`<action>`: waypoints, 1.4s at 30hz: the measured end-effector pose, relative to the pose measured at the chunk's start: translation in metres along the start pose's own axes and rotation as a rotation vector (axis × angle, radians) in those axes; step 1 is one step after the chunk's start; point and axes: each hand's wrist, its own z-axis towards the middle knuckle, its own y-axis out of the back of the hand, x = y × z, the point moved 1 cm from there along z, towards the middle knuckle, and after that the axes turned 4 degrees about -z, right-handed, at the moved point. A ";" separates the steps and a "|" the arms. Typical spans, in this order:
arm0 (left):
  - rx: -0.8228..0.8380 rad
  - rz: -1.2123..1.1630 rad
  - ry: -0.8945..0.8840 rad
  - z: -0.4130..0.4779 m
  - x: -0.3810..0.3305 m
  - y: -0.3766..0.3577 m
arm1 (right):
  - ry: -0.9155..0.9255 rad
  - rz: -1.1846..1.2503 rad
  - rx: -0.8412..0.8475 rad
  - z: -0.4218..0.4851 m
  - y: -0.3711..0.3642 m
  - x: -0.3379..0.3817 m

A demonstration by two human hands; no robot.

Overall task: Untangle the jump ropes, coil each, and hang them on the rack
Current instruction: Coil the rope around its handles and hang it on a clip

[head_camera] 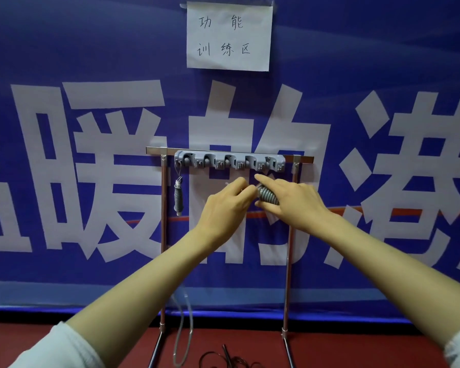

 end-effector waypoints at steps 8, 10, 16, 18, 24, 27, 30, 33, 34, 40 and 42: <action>-0.110 -1.074 0.960 0.011 -0.023 0.006 | 0.079 -0.110 -0.363 0.001 -0.005 -0.010; 0.058 -1.242 1.153 0.015 -0.019 0.008 | 0.107 -0.167 -0.401 0.000 -0.005 -0.011; 0.089 -0.448 0.671 0.017 -0.015 0.004 | 0.116 -0.188 -0.345 -0.006 -0.017 -0.011; 0.030 -0.102 0.274 0.014 -0.021 0.000 | 0.140 -0.177 -0.322 -0.007 -0.021 -0.011; -0.128 -0.106 0.116 0.000 -0.013 -0.010 | 0.066 -0.010 -0.388 -0.007 -0.018 -0.012; -0.085 -0.761 0.632 -0.005 -0.023 -0.010 | 0.088 -0.030 -0.439 -0.004 -0.015 -0.008; 0.121 -1.202 0.960 -0.005 -0.025 -0.007 | 0.153 -0.097 -0.468 -0.002 -0.016 -0.010; 0.293 -1.416 1.066 0.001 -0.015 -0.001 | 0.174 -0.129 -0.494 -0.003 -0.018 -0.012; 0.318 -1.497 1.101 0.002 -0.014 0.001 | 0.172 -0.130 -0.509 -0.004 -0.018 -0.012; 0.335 -1.492 1.173 0.000 -0.011 0.001 | 0.162 -0.014 -0.514 -0.007 -0.011 -0.007; 0.296 -1.311 1.131 0.001 -0.009 0.003 | 0.140 0.077 -0.452 -0.011 -0.011 -0.005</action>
